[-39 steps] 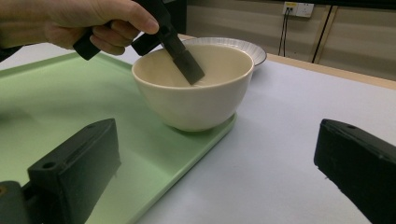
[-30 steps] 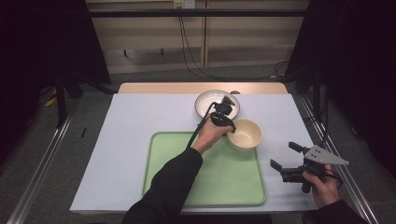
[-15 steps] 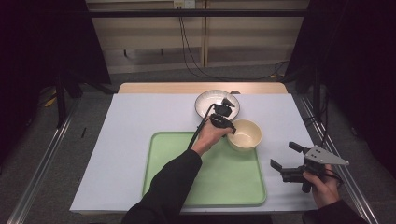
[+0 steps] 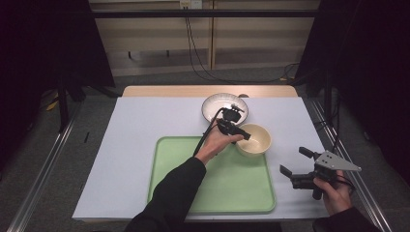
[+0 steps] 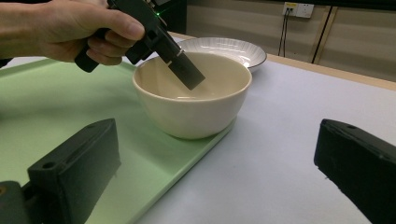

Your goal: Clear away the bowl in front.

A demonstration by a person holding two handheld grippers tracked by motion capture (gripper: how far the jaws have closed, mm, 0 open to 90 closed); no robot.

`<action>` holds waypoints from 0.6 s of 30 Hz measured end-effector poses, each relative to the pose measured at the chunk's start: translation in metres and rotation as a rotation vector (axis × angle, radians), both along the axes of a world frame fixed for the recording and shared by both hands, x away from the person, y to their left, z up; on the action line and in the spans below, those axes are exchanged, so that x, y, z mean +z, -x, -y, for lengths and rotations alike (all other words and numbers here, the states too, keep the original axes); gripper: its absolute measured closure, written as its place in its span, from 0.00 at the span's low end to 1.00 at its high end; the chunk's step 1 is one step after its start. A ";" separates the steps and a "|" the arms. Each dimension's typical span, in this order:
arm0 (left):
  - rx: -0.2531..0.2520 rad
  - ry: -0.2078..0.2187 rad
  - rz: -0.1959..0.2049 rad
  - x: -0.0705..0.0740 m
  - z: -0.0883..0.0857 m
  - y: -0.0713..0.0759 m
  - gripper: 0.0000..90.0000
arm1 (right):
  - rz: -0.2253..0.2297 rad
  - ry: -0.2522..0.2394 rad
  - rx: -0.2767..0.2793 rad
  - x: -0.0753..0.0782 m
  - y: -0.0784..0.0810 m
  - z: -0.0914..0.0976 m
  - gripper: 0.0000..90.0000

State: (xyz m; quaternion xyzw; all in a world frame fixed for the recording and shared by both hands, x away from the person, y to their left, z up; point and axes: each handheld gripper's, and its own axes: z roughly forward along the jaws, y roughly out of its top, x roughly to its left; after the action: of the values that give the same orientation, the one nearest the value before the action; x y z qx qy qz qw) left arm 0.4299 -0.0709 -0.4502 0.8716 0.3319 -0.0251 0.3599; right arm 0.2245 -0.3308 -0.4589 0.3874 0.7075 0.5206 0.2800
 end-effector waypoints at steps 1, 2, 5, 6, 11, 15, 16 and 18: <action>0.011 0.009 -0.001 0.001 -0.002 0.001 0.34 | 0.000 -0.001 0.001 0.000 0.000 0.000 0.00; 0.011 0.009 -0.001 0.001 -0.002 0.001 0.30 | 0.000 -0.001 0.000 0.000 0.000 0.000 0.00; 0.034 0.036 0.025 0.005 -0.009 0.000 0.14 | -0.001 0.000 0.001 0.000 0.000 0.000 0.00; 0.034 0.036 0.025 0.005 -0.009 0.000 0.11 | -0.001 0.000 0.001 0.000 0.000 0.000 0.00; 0.071 0.100 0.095 0.016 -0.025 0.001 0.05 | 0.002 0.002 0.005 0.000 -0.001 0.000 0.00; 0.095 0.091 0.155 0.023 -0.041 0.006 0.05 | -0.001 0.001 -0.002 0.000 0.000 0.000 0.00; 0.095 0.091 0.155 0.023 -0.041 0.006 0.04 | -0.002 0.001 -0.001 0.000 0.000 0.000 0.00; 0.094 0.111 0.188 0.025 -0.050 0.008 0.03 | -0.001 0.001 -0.002 0.000 0.000 0.000 0.00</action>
State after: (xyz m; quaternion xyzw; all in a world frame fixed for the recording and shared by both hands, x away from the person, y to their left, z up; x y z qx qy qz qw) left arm 0.4215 -0.0204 -0.4252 0.8324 0.3355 0.0553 0.4377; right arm 0.2244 -0.3308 -0.4589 0.3882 0.7075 0.5196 0.2806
